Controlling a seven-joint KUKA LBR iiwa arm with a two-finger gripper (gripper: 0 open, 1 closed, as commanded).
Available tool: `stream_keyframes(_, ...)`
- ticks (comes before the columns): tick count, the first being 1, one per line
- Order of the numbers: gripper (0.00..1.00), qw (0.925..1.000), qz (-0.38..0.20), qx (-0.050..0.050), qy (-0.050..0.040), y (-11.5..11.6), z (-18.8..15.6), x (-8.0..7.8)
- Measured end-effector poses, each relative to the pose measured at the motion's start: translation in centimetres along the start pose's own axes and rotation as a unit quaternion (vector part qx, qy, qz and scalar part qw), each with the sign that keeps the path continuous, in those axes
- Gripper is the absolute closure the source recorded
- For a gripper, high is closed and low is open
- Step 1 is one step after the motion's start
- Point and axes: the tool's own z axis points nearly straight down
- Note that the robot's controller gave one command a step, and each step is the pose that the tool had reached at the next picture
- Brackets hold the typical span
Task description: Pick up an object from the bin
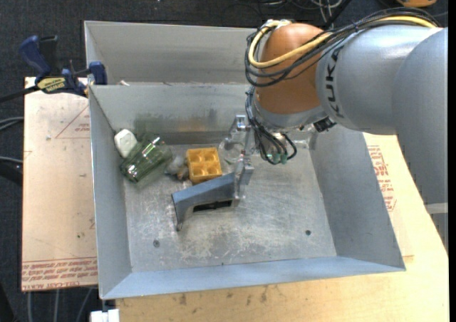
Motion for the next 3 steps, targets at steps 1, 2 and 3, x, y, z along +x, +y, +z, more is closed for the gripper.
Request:
stream_keyframes(1,1.00,0.9997,0.022,-0.006,-0.0136,9.17,5.53,-0.59)
stream_keyframes(2,1.00,0.9997,0.022,-0.006,-0.0135,9.16,5.53,-0.59)
stream_keyframes(3,1.00,0.9996,0.022,-0.006,-0.0134,9.15,5.54,-0.59)
